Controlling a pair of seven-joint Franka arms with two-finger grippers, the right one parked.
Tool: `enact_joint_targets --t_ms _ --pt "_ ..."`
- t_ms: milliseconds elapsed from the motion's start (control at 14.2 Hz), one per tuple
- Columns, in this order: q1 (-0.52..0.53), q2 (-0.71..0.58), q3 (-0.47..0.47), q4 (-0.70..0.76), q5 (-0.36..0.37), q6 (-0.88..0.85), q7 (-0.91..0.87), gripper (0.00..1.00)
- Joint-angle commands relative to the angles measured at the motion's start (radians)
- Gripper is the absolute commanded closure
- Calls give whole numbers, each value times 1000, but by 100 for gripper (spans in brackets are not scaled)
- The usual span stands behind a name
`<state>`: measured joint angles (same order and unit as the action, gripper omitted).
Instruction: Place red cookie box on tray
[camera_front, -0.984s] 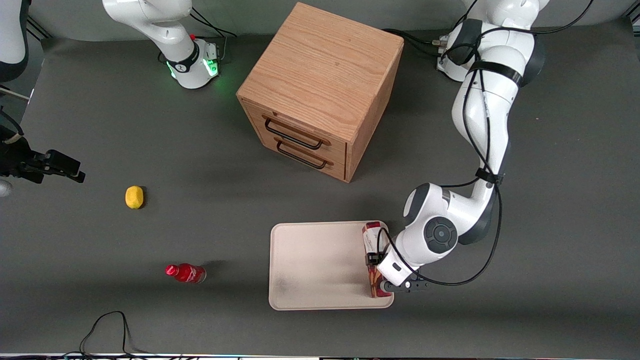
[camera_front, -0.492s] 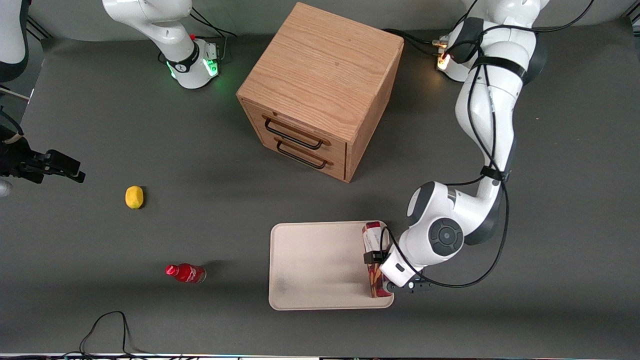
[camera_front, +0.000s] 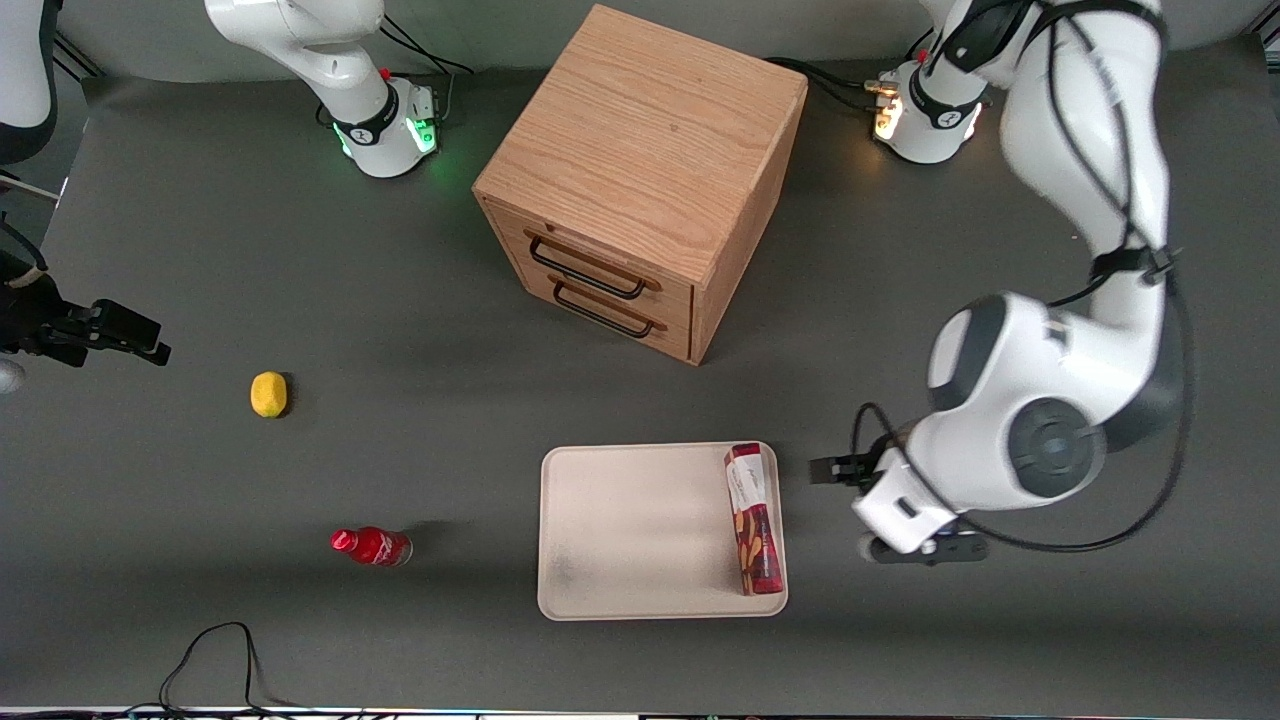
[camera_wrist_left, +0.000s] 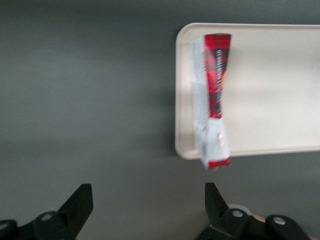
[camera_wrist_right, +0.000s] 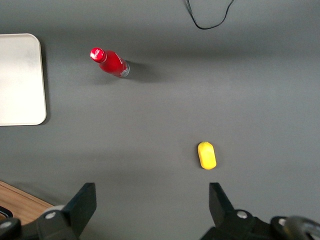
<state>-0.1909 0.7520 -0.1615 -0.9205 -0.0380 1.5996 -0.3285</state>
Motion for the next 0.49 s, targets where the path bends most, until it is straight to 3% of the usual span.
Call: enact_joint_targets --t_ms 0,422 --pt "85 -253 10 -300 -14 17 128 0" --pt "310 -633 14 -619 16 -95 304 0"
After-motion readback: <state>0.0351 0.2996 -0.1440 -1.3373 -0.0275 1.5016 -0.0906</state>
